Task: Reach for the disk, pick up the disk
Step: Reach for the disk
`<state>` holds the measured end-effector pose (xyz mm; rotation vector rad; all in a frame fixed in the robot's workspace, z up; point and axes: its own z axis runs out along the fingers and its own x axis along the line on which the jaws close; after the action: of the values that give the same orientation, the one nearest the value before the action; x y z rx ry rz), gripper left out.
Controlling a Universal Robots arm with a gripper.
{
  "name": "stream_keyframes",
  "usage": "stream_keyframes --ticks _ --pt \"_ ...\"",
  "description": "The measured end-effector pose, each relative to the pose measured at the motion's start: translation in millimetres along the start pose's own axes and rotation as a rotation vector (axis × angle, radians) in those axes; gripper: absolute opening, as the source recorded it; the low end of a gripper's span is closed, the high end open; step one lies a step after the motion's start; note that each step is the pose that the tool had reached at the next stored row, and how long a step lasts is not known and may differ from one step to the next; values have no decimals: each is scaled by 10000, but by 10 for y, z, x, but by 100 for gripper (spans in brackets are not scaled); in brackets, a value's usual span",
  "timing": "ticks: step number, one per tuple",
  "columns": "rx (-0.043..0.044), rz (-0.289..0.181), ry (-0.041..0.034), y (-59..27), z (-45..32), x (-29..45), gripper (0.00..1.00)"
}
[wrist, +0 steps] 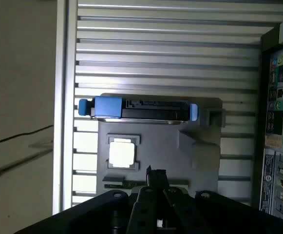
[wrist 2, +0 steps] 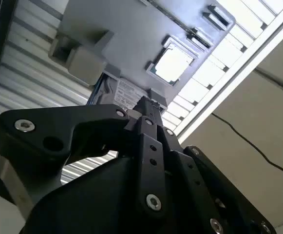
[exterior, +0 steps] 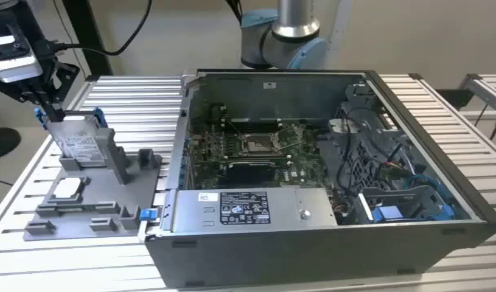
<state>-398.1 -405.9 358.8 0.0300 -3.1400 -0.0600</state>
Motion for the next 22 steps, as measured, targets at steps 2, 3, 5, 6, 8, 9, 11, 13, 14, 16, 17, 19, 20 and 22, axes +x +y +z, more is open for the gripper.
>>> stream_keyframes --ticks 2,3,5,6,8,9,11,13,14,16,17,19,20,22 --pt "0 0 0 0 0 0 0" --pt "0 0 -1 0 0 0 0" --pt "0 0 0 0 0 0 0" --pt "0 0 0 0 0 0 0" --pt "0 0 0 0 0 0 0" --pt "0 0 0 0 0 0 0" --pt "0 0 0 0 0 0 0" --pt "0 0 0 1 0 0 0" --pt "1 1 1 7 0 0 0" --pt "1 0 0 46 2 -1 0" --pt "0 0 0 89 4 -1 0" --pt "0 1 -1 178 11 -3 0" --pt "0 -1 0 226 14 -4 0" --pt "0 1 -1 317 23 -6 0"
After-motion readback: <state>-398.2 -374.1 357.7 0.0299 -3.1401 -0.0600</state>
